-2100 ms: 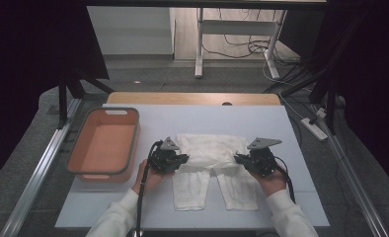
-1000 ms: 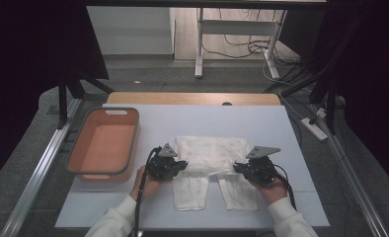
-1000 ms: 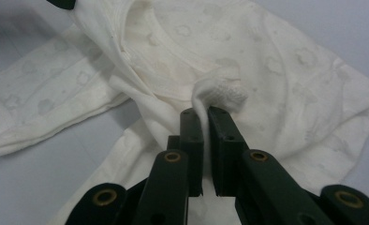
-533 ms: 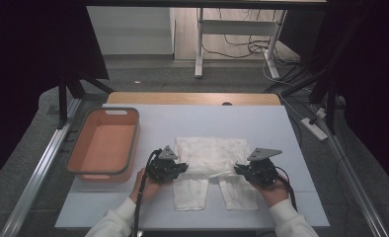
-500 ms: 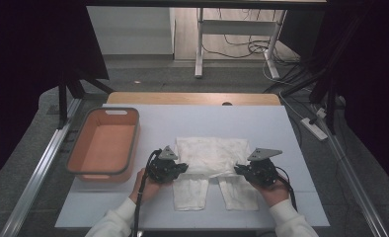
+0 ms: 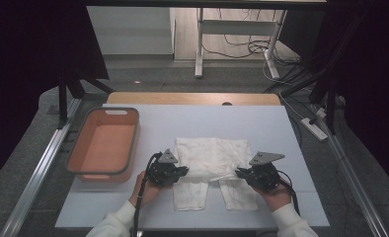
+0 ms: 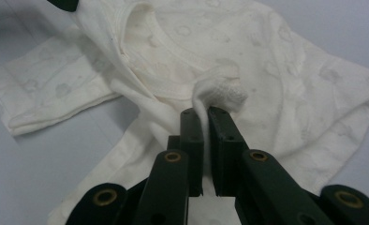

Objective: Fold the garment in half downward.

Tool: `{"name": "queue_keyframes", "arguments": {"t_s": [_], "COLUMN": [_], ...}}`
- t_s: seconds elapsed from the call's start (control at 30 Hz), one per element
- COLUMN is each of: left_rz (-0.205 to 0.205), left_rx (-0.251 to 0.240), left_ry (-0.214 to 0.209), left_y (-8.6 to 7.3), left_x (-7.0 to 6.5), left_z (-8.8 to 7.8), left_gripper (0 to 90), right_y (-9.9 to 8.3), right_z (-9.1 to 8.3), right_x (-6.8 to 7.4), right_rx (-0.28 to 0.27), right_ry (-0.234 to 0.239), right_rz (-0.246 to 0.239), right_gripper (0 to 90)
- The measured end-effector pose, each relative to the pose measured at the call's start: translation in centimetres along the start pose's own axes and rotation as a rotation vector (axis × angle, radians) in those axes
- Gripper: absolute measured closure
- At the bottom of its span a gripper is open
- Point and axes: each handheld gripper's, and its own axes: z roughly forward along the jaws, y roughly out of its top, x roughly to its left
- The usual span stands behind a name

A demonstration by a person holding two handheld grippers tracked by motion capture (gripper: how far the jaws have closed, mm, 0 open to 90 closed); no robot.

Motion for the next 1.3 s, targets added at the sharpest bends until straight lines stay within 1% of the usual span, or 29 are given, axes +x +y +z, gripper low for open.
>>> {"name": "queue_keyframes", "arguments": {"t_s": [0.17,0.37,0.67,0.83,0.87,0.9,0.93,0.97,1.0,1.07,1.1,1.13,1.17,1.2,1.23,1.3], "left_rz": [-0.002,0.011,0.019,0.024,0.028,0.025,0.019,0.01,0.004,-0.013,-0.024,-0.025,-0.04,-0.04,-0.045,-0.055], "left_rx": [-0.001,0.008,0.002,0.0,-0.002,-0.006,-0.009,-0.016,-0.021,-0.038,-0.046,-0.047,-0.05,-0.05,-0.052,-0.051], "left_ry": [-0.005,-0.01,-0.021,-0.033,-0.034,-0.034,-0.033,-0.029,-0.021,-0.006,0.003,0.009,0.025,0.025,0.034,0.045], "left_y": [-0.3,-0.5,-1.1,-1.4,-1.5,-1.6,-1.6,-1.6,-1.5,-1.2,-1.0,-0.8,-0.4,-0.4,-0.2,0.3], "left_x": [-0.3,-0.7,-1.5,-1.8,-1.8,-1.8,-1.7,-1.6,-1.5,-1.4,-1.3,-1.2,-1.1,-1.1,-0.9,-0.7], "left_z": [0.0,-0.1,-0.6,-1.1,-1.2,-1.3,-1.4,-1.4,-1.6,-1.7,-1.8,-1.8,-1.7,-1.7,-1.7,-1.4], "left_gripper": [85.1,85.1,84.6,82.2,79.8,75.5,67.6,62.1,57.9,52.6,50.6,48.8,46.9,46.2,46.2,45.3], "right_y": [-0.3,-0.7,-1.2,-1.6,-1.7,-1.8,-1.9,-1.9,-1.9,-1.7,-1.5,-1.3,-0.9,-0.9,-0.6,-0.2], "right_z": [0.0,-0.1,-0.9,-1.6,-1.8,-1.9,-2.1,-2.2,-2.5,-2.9,-3.1,-3.3,-3.6,-3.6,-3.7,-3.5], "right_x": [0.3,0.5,1.2,1.7,1.8,1.9,2.0,2.1,2.0,1.7,1.5,1.3,1.0,1.0,0.9,0.7], "right_rx": [0.008,0.01,-0.001,-0.012,-0.014,-0.014,-0.017,-0.029,-0.04,-0.071,-0.084,-0.097,-0.115,-0.115,-0.12,-0.121], "right_ry": [0.002,0.003,0.008,0.018,0.021,0.017,0.009,-0.003,-0.01,-0.021,-0.026,-0.038,-0.054,-0.054,-0.059,-0.053], "right_rz": [-0.004,-0.004,-0.014,-0.006,-0.005,-0.006,-0.006,-0.001,0.007,0.035,0.051,0.06,0.069,0.069,0.072,0.075], "right_gripper": [84.4,84.4,84.3,83.5,82.1,79.0,74.1,68.6,62.5,55.1,52.2,49.2,47.1,47.1,46.6,46.2]}}
